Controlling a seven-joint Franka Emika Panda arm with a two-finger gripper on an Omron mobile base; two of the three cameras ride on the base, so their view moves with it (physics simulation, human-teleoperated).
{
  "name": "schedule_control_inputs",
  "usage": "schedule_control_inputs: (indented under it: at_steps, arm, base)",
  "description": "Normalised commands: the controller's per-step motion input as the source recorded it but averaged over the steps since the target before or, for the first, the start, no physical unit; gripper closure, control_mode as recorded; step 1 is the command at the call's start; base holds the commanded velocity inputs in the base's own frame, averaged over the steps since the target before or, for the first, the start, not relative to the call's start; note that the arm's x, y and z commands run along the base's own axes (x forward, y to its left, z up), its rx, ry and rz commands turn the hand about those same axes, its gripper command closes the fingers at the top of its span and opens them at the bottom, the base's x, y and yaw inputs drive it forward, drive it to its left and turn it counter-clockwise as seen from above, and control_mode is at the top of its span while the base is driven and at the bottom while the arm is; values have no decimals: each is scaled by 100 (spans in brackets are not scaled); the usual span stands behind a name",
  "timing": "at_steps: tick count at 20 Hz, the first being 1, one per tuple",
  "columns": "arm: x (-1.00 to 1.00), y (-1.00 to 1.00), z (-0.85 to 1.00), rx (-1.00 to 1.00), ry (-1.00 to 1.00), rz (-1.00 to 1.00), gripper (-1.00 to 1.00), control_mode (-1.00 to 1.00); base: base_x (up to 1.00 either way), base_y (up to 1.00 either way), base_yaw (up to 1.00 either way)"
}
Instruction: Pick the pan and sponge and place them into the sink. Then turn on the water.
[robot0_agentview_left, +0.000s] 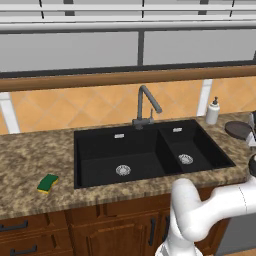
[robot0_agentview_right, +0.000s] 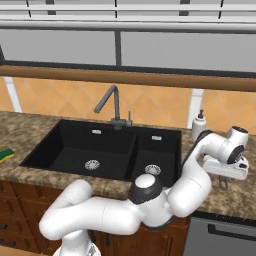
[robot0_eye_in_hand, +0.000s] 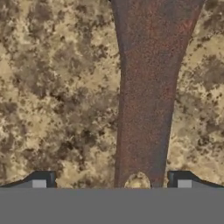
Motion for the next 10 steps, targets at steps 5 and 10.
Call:
schedule_control_inputs:
  at_steps: [5, 10]
  arm:
    - [11, -9, -51, 0, 2, 3, -100, -100]
    - [4, 0, -55, -5, 1, 1, 100, -100]
  base:
    - [0, 0, 0]
    - [0, 0, 0]
